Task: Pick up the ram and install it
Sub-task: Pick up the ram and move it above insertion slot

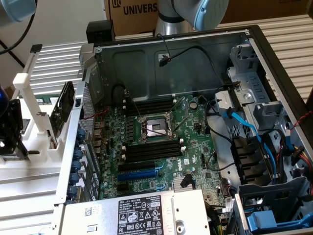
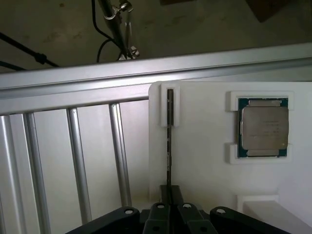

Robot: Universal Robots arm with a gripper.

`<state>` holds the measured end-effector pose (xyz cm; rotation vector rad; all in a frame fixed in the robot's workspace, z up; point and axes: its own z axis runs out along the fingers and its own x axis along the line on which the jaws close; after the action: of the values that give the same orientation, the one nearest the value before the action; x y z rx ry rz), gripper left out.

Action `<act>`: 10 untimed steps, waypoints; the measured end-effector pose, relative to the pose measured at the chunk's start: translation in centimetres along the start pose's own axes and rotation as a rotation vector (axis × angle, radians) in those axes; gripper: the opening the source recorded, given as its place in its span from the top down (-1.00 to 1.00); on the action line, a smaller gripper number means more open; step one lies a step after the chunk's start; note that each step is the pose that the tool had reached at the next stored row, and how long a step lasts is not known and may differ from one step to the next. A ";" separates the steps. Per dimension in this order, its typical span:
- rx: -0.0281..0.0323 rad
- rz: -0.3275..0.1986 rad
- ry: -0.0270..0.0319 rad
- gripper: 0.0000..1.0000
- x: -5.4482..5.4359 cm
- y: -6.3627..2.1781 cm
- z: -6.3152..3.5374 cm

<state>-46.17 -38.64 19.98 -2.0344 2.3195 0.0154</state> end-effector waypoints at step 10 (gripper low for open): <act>0.0009 0.000 0.0013 0.76 -0.3 -0.07 -5.78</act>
<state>-46.26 -38.57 25.77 -2.0341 2.3203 0.0130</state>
